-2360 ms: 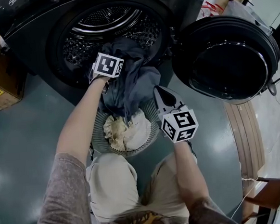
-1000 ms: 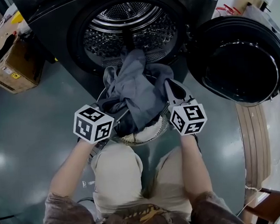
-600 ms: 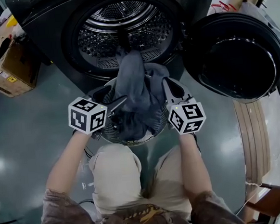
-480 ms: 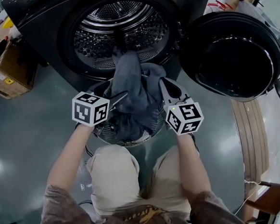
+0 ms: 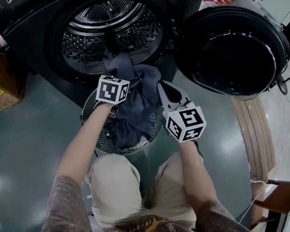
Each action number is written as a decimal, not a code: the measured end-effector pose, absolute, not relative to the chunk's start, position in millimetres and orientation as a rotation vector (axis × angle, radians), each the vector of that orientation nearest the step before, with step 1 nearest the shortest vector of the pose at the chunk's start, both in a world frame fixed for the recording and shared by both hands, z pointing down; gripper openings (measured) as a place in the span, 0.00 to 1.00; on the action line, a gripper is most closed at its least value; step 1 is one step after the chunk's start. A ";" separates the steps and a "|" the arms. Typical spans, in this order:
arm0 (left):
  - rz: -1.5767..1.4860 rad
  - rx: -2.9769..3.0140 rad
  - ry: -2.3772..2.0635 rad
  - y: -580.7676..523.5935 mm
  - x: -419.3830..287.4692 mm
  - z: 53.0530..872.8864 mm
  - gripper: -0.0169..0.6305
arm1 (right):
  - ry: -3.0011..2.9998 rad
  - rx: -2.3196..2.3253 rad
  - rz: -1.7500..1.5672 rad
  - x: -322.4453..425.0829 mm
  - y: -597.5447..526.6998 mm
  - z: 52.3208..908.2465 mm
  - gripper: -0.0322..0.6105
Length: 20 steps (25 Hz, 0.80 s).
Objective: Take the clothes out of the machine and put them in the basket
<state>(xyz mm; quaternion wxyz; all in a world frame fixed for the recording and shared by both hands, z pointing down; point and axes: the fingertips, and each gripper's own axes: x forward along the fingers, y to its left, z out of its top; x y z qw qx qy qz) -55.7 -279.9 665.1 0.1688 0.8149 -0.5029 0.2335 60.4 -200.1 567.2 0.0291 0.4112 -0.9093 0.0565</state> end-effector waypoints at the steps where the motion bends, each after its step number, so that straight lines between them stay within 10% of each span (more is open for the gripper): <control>1: 0.663 2.311 -1.427 -283.2 -52.7 668.1 0.72 | -2.803 1.272 0.173 62.0 -199.8 566.9 0.05; 15: 0.682 2.293 -1.471 -299.7 -22.1 685.9 0.69 | -2.797 1.270 0.159 61.4 -198.7 564.9 0.05; 20: 0.621 2.281 -1.400 -295.2 -12.4 687.5 0.36 | -2.790 1.281 0.171 63.4 -201.1 567.6 0.05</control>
